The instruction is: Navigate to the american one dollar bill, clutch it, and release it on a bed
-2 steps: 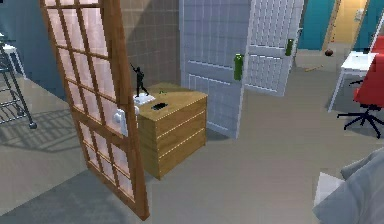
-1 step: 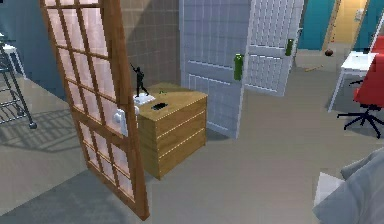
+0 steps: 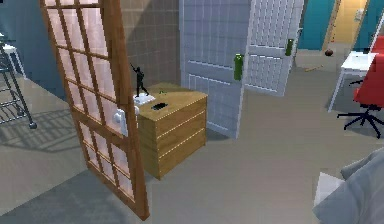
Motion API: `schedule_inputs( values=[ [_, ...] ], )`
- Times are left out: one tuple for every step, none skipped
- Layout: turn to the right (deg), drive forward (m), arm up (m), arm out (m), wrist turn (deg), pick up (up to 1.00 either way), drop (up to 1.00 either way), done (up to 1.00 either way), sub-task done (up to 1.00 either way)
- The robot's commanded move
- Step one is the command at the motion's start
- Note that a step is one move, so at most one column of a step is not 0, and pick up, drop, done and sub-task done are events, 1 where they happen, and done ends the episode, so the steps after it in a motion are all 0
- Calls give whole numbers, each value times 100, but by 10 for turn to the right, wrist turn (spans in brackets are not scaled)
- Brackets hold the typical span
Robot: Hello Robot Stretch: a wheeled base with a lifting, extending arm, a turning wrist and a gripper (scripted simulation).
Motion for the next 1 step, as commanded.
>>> schedule_inputs(
  values=[
    [0,0,0,0,0,0,100,0,0]
  ],
)
